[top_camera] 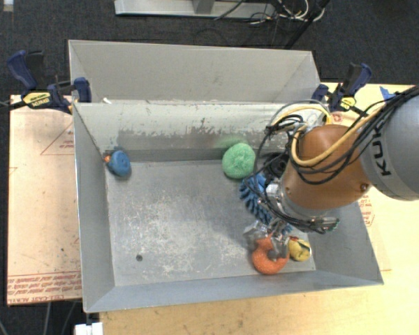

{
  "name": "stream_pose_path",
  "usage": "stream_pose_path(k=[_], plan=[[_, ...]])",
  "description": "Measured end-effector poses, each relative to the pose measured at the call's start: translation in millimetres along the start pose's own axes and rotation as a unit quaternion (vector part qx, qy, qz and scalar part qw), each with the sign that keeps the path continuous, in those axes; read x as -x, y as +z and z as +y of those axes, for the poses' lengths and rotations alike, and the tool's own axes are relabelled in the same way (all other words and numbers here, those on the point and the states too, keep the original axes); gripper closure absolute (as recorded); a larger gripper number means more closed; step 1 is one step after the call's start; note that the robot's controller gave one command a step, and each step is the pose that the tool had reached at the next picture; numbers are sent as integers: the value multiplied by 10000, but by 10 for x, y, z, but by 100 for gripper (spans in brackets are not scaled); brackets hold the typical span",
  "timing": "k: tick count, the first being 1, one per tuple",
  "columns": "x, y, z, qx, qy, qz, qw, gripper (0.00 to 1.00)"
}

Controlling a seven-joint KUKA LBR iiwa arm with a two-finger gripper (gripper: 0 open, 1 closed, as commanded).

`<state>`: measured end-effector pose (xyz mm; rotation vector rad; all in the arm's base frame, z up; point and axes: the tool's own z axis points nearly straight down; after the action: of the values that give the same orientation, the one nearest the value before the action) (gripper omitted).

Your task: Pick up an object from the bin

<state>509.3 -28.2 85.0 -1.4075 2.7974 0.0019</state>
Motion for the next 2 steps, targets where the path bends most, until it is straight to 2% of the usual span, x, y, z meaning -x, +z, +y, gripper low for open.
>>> stream_pose_path(k=[1,2], plan=[[0,0,0,0,0,-1,10000,100],[-124,-1084,12,0,56,-13,10000,100]])
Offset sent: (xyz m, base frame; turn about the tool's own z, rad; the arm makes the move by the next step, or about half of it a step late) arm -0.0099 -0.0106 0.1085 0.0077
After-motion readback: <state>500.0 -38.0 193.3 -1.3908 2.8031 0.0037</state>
